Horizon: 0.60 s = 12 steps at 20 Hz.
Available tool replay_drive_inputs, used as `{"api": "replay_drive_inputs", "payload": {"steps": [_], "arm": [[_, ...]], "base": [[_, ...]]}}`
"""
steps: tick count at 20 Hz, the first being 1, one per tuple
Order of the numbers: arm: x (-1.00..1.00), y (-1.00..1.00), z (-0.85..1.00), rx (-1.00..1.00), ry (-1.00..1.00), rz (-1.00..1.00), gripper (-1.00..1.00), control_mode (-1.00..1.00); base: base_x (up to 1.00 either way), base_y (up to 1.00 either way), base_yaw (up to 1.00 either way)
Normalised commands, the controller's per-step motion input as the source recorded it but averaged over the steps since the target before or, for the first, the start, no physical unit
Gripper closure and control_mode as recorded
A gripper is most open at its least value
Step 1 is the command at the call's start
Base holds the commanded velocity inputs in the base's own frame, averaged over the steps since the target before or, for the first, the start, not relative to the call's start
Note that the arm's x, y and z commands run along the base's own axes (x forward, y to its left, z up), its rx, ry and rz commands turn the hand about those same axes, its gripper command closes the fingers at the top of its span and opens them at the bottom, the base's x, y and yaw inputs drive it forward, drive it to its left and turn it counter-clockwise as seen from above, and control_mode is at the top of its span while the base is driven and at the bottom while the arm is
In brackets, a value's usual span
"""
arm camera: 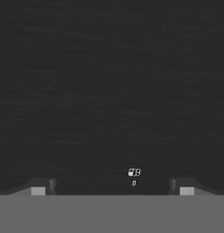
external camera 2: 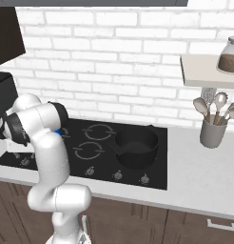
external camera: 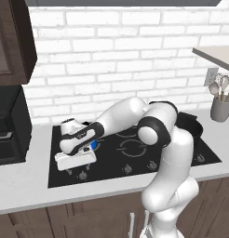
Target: Pick the kettle from the counter and place it on a stove burner. Then turn the burner on.
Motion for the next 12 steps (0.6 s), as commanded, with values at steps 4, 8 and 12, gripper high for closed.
{"api": "replay_drive_inputs", "payload": {"steps": [4,8,12], "arm": [[-0.09,-0.06,-0.07,0.0,0.0,0.0,-1.0,-1.0],[-0.02,-0.07,-0.04,0.0,0.0,0.0,-1.0,-1.0],[-0.51,-0.08,-0.09,0.0,0.0,0.0,-1.0,-1.0]], "base": [[0.0,0.0,0.0],[0.0,0.0,0.0],[0.0,0.0,0.0]]}}
